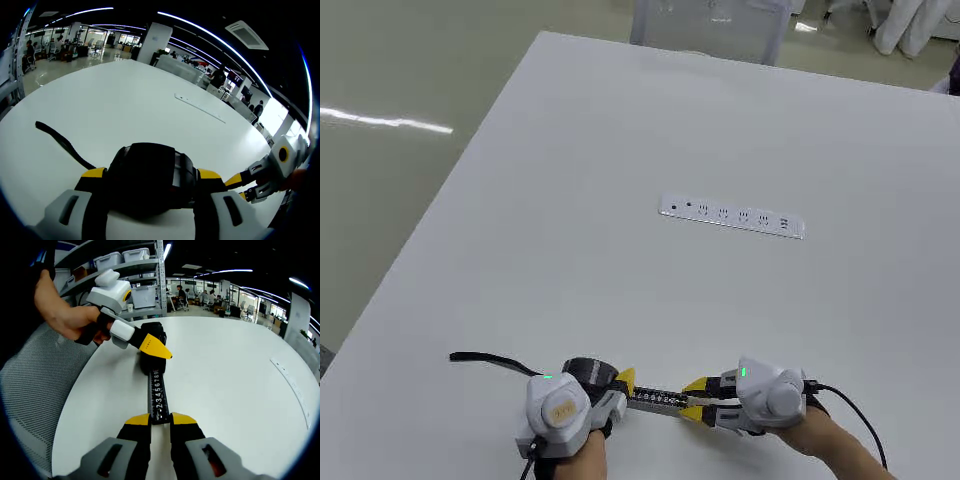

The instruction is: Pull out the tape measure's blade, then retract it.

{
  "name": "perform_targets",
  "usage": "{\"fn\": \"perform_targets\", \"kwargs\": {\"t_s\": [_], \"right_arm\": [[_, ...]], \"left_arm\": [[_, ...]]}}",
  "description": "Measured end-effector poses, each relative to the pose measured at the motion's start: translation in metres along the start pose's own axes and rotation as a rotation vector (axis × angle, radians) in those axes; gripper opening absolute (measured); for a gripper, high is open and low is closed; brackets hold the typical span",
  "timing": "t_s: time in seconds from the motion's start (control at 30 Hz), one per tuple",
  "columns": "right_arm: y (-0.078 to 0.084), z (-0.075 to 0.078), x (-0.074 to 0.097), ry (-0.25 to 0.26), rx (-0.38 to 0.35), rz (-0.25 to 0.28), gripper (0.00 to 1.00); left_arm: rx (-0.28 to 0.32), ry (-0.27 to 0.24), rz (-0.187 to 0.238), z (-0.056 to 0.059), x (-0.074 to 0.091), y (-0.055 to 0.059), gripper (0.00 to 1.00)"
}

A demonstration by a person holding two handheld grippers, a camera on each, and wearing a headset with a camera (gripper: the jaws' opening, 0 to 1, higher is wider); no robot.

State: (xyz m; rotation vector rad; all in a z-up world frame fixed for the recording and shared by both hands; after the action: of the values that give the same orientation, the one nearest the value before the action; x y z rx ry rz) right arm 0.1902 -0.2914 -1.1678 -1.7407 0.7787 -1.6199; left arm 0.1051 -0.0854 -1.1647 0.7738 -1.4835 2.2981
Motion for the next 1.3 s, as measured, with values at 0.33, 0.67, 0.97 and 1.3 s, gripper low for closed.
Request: {"fn": "perform_targets", "kwargs": {"t_s": [0.33, 0.67, 0.97, 1.3], "right_arm": [[-0.007, 0.0, -0.009, -0.008, 0.002, 0.006, 0.12], [-0.011, 0.0, -0.018, -0.015, 0.001, 0.011, 0.12], [-0.016, -0.001, -0.025, -0.017, 0.002, 0.019, 0.12], [-0.021, -0.002, -0.033, -0.023, 0.004, 0.025, 0.12]], "left_arm": [[0.007, 0.004, -0.001, -0.001, 0.0, -0.001, 0.67], [0.01, 0.003, -0.001, -0.001, 0.0, -0.001, 0.67], [0.015, 0.004, -0.001, -0.001, 0.0, -0.001, 0.67], [0.016, 0.004, -0.002, -0.001, 0.0, -0.001, 0.67]]}}
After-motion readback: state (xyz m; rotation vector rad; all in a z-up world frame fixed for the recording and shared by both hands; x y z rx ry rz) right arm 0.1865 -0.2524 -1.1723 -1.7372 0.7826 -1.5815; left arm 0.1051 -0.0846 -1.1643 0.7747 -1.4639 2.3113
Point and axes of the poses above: the centre of the closed fingertips' face, and the gripper's own axes: x roughly backward along the fingers, z roughly to its right, y roughly out of its underside, the point moved 10 cm from there along x, roughly backward along the fingers
